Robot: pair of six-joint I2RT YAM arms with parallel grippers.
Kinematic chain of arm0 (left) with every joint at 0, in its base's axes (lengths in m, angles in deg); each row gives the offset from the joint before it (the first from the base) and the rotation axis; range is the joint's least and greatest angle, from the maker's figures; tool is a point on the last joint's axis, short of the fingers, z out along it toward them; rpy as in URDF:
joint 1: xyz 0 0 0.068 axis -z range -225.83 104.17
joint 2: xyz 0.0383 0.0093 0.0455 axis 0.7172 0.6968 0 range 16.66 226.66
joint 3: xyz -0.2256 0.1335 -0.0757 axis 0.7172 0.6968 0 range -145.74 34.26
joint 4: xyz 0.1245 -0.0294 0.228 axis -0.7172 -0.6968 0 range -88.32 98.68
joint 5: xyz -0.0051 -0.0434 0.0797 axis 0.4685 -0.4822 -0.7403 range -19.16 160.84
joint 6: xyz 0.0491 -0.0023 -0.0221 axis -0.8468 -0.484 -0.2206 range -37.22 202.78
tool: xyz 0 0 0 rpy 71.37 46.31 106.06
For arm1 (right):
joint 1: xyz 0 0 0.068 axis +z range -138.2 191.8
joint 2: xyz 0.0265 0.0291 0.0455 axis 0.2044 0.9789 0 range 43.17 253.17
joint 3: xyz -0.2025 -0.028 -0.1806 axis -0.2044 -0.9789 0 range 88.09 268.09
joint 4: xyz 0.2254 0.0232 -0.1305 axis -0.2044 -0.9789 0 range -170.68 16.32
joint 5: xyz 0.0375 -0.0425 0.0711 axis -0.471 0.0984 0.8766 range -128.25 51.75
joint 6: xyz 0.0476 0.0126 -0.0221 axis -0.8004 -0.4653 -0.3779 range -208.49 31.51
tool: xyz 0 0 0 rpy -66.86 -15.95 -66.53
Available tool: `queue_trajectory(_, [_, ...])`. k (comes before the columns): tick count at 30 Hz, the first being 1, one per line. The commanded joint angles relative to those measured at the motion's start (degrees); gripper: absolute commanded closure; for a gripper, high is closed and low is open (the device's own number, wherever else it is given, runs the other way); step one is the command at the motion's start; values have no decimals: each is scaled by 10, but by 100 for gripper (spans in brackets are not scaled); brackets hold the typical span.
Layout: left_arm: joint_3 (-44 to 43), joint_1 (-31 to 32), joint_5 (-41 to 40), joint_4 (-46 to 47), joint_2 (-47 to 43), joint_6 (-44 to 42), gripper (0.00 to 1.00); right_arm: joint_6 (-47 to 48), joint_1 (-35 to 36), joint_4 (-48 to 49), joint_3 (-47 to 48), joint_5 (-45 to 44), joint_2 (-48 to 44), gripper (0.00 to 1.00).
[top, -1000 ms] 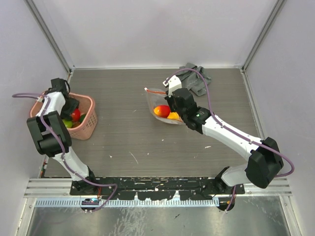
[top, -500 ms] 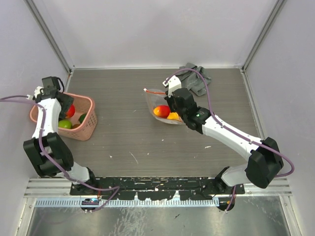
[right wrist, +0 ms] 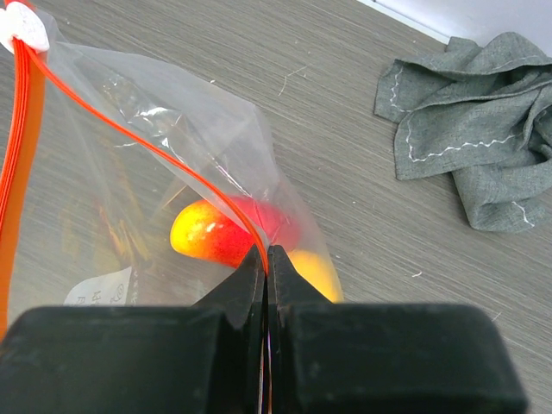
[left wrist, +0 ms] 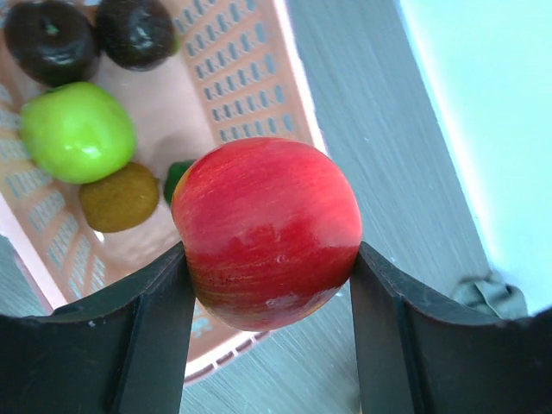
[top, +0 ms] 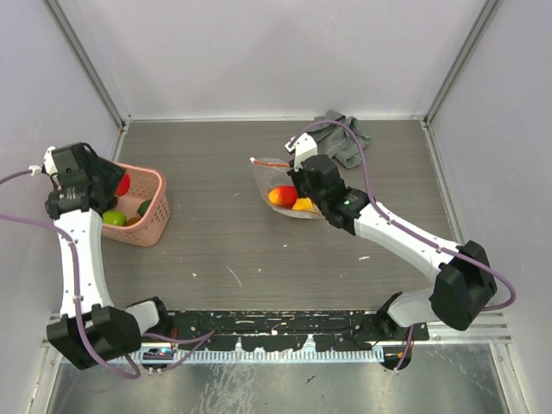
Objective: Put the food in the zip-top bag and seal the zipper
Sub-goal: Pick up the fake fruit from the bin, then place the fake fruit in the zipper food storage bag.
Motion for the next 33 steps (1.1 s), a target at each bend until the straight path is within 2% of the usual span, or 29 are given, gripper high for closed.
queue_trajectory(1, [-2, -1, 93, 31, -42, -31, 78, -16, -2, 16, 21, 10, -8, 99])
queue_trajectory(4, [-1, 1, 137, 29, -59, -33, 78, -19, -2, 14, 23, 7, -10, 99])
queue_trajectory(13, [-12, 112, 206, 32, -79, -44, 80, -25, -2, 10, 22, 9, -23, 99])
queue_trajectory(26, [14, 364, 143, 153, -106, -52, 80, -56, -2, -3, 42, 38, -31, 99])
queue_trajectory(33, [25, 499, 88, 227, -91, -102, 79, -93, -2, -29, 63, 39, -23, 99])
